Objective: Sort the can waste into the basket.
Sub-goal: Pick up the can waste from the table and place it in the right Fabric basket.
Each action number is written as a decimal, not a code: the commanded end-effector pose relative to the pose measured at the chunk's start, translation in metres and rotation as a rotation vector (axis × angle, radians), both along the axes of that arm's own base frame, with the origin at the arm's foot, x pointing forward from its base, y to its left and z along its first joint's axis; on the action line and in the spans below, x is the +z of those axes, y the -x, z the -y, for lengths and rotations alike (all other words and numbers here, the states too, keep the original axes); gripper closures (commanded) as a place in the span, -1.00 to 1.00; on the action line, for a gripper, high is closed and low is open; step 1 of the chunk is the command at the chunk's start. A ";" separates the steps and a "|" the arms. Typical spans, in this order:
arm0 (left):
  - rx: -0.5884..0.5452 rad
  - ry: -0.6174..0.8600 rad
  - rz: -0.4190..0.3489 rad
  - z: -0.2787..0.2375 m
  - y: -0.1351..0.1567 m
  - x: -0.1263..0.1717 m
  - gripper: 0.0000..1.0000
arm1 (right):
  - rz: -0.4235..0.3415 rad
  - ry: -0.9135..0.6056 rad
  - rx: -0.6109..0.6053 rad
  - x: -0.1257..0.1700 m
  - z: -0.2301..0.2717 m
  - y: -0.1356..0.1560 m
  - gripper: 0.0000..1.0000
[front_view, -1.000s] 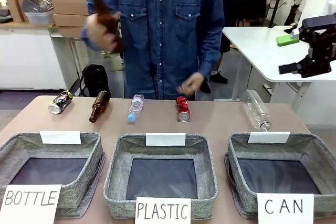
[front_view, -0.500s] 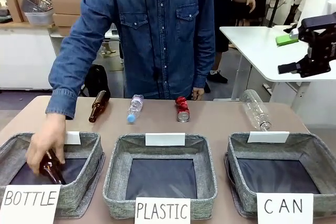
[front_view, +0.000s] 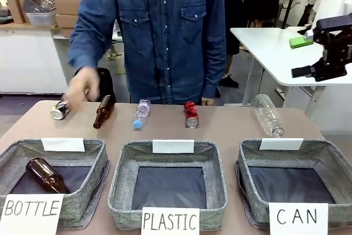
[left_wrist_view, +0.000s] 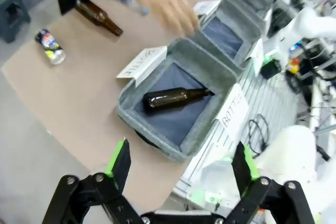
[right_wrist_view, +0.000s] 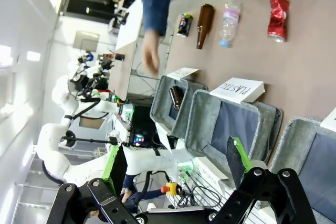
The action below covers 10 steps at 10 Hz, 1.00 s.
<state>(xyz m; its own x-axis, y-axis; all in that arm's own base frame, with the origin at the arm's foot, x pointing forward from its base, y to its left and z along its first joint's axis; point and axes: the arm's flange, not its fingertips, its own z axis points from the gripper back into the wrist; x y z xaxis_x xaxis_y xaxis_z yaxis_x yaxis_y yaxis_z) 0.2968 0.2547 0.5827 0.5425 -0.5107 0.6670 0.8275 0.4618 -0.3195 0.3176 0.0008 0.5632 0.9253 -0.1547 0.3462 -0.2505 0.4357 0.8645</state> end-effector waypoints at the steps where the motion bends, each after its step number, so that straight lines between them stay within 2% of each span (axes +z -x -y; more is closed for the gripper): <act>1: 0.023 -0.143 -0.135 0.040 -0.046 -0.010 -1.00 | 0.030 -0.017 0.008 0.000 -0.002 -0.004 -1.00; 2: 0.056 -0.230 -0.194 0.064 -0.074 -0.020 -1.00 | 0.030 -0.017 0.008 0.000 -0.002 -0.004 -1.00; 3: 0.161 -0.325 -0.225 0.086 -0.100 -0.031 -1.00 | 0.030 -0.017 0.008 0.000 -0.002 -0.004 -1.00; 4: 0.329 -0.436 -0.200 0.103 -0.125 -0.044 -1.00 | 0.030 -0.017 0.008 0.000 -0.002 -0.004 -1.00; 5: 0.397 -0.515 -0.177 0.122 -0.150 -0.061 -1.00 | 0.030 -0.017 0.008 0.000 -0.002 -0.004 -1.00; 8: 0.244 -0.645 -0.161 0.175 -0.203 -0.114 -1.00 | 0.030 -0.017 0.008 0.000 -0.002 -0.004 -1.00; 9: 0.249 -0.678 -0.138 0.190 -0.222 -0.132 -1.00 | 0.030 -0.017 0.008 0.000 -0.002 -0.004 -1.00; 10: 0.230 -0.651 -0.143 0.201 -0.244 -0.155 -1.00 | 0.030 -0.017 0.008 0.000 -0.002 -0.004 -1.00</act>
<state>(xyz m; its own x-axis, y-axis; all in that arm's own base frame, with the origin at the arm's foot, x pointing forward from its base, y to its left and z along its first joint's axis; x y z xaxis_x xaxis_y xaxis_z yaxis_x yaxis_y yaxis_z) 0.5203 0.0526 0.4304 0.7378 -0.6512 0.1775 0.6644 0.7470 -0.0213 0.3179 0.0009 0.5629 0.9256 -0.1543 0.3456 -0.2498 0.4369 0.8641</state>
